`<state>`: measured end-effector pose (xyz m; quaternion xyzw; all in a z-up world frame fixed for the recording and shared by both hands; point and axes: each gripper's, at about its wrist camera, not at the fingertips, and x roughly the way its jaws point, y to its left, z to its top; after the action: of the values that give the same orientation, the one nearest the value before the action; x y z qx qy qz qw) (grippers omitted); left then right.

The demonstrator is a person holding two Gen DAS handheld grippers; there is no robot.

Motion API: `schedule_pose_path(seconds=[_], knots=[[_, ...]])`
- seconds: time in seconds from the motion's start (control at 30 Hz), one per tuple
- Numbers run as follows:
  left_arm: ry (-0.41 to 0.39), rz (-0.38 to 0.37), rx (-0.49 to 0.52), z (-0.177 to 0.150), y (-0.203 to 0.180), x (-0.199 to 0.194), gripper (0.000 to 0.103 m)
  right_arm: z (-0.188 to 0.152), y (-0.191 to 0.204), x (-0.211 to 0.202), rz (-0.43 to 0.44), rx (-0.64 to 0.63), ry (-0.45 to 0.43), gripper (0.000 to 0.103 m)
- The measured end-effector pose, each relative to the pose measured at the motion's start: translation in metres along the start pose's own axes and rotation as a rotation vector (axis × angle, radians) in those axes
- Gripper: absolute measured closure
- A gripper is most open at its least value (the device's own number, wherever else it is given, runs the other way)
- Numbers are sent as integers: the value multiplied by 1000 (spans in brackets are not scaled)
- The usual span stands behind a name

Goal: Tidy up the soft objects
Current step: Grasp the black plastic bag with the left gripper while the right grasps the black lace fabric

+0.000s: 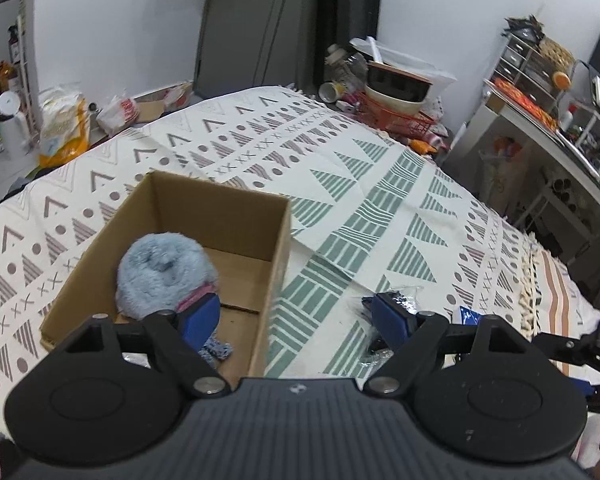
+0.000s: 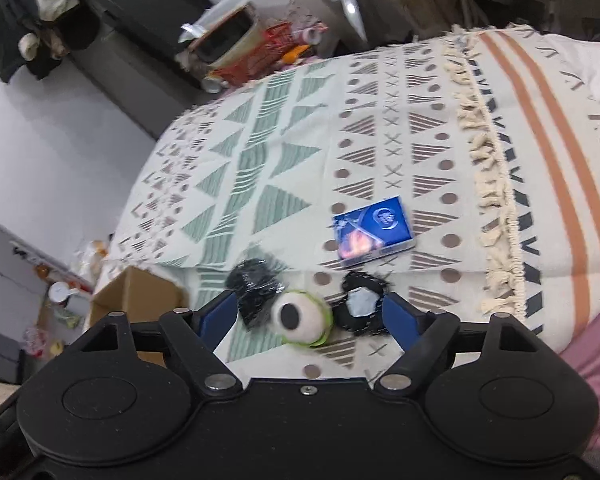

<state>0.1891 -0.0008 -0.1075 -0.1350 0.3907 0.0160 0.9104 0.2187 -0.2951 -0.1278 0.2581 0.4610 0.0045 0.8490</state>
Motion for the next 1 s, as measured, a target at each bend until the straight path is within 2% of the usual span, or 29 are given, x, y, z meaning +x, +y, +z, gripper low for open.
schedule_pose_path(seconds=[0.2,0.43,0.67,1.0], knots=[[2,-21,58,0,-25,9,21,1,-19,18,-5,104,62,37],[13,-38,112,-3,-56,28,21,3,-29,42,-25,147,125,38],[57,-56,131,-8,-88,58,21,5,-42,62,-40,195,167,38],[137,-26,150,-17,-126,108,21,7,-57,96,-46,219,234,38]])
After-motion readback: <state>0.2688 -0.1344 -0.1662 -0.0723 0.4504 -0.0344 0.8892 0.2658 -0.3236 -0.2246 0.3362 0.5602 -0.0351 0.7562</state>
